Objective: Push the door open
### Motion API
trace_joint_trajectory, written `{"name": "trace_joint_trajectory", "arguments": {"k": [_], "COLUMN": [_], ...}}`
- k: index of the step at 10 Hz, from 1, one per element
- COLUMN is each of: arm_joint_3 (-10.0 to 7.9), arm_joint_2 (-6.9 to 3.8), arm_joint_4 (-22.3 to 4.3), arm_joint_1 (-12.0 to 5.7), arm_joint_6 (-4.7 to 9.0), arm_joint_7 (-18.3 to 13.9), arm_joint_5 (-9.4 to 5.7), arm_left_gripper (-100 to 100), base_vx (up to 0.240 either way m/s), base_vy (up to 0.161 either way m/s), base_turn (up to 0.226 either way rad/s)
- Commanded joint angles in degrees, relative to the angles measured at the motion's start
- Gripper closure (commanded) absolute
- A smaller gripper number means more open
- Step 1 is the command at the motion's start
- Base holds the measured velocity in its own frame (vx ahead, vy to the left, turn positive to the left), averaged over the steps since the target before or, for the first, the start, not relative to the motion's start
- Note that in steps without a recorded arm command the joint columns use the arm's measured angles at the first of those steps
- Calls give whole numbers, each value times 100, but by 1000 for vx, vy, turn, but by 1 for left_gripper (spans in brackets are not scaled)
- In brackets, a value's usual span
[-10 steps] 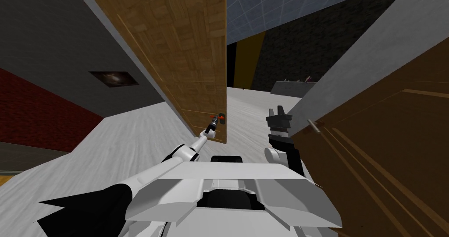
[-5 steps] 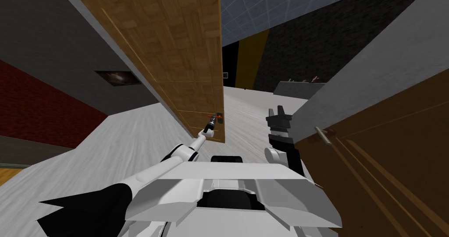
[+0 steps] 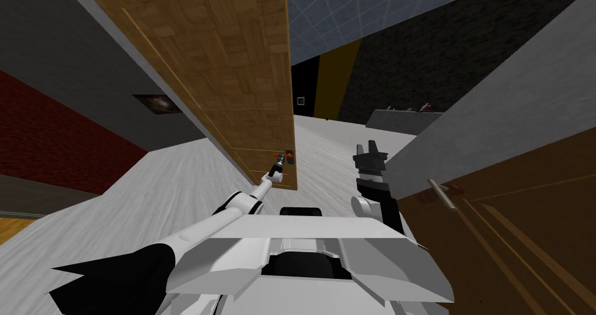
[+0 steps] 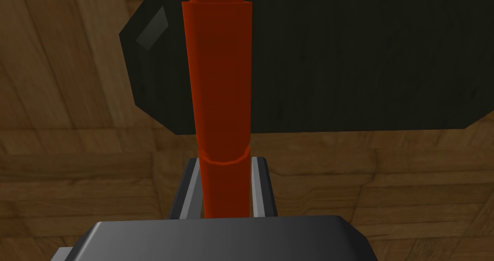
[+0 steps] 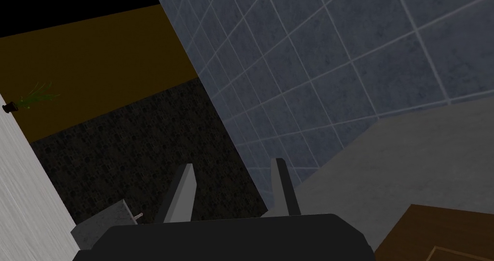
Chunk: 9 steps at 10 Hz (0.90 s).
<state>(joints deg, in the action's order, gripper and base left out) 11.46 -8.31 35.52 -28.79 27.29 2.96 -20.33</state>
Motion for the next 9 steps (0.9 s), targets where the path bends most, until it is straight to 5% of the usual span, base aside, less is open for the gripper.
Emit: {"name": "trace_joint_trajectory", "arguments": {"k": [1, 9], "arm_joint_3": [-110, -597], "arm_joint_2": [-59, -255], "arm_joint_4": [40, -99], "arm_joint_1": [-2, 9], "arm_joint_6": [39, 78], "arm_joint_7": [34, 171], "arm_joint_5": [-23, -135], "arm_left_gripper": [100, 100], "base_vx": [158, 156], "base_vy": [-132, -138], "base_turn": [68, 73]}}
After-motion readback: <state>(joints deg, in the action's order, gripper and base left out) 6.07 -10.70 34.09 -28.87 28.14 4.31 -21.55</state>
